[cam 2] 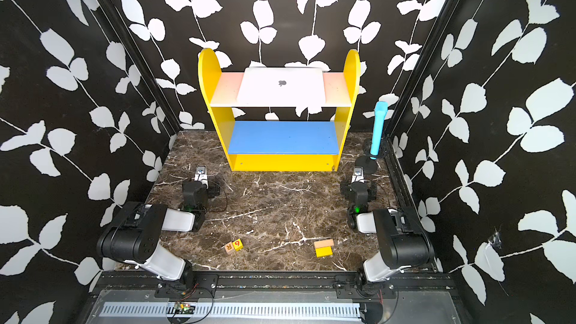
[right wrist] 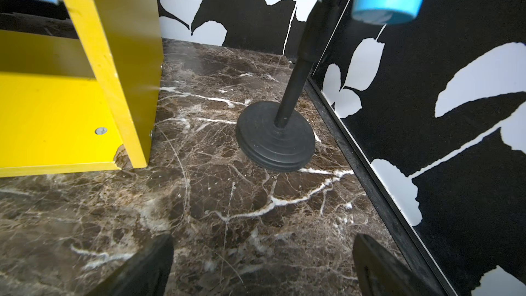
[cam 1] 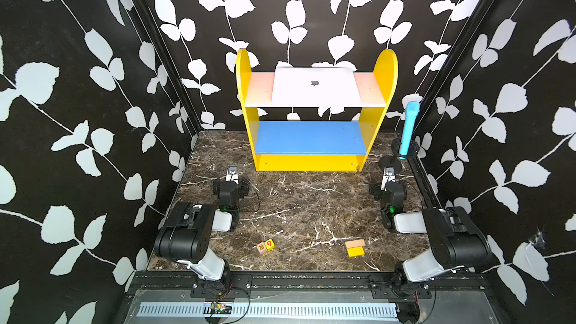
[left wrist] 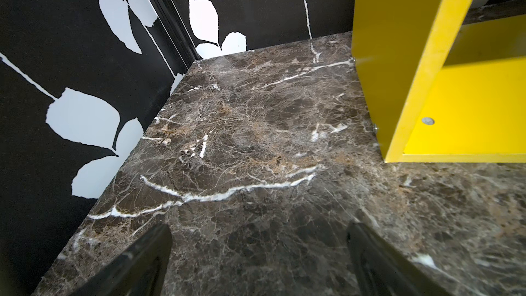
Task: Close the laptop lid and set it aside
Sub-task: Reset both arms
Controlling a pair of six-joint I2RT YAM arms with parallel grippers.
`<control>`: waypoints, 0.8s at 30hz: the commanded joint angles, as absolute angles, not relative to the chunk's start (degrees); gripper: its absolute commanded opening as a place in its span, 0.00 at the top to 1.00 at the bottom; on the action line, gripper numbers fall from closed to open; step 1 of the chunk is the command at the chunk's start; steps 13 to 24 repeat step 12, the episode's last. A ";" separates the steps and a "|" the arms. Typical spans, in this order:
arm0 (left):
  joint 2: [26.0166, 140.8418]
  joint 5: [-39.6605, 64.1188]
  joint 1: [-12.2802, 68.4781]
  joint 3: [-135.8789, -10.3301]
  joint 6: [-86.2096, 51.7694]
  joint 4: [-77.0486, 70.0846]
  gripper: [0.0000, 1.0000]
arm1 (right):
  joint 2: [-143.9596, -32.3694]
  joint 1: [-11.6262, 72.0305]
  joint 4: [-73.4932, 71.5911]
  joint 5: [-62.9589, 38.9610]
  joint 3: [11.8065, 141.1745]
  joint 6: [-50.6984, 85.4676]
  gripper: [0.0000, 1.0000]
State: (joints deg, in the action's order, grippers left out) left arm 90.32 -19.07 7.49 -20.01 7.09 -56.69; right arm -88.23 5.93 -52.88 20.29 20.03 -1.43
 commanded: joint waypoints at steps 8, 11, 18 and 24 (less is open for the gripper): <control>89.98 -18.55 7.13 -21.32 6.51 -56.34 0.02 | -87.98 4.15 -50.75 16.46 22.37 0.30 0.00; 89.83 -18.46 7.03 -21.27 6.55 -56.40 0.01 | -87.77 4.11 -51.17 16.25 22.07 0.17 0.00; 89.78 -18.46 7.03 -21.16 6.53 -56.47 0.01 | -87.74 4.13 -51.22 15.57 22.00 -0.08 0.01; 89.78 -18.46 7.03 -21.16 6.53 -56.47 0.01 | -87.74 4.13 -51.22 15.57 22.00 -0.08 0.01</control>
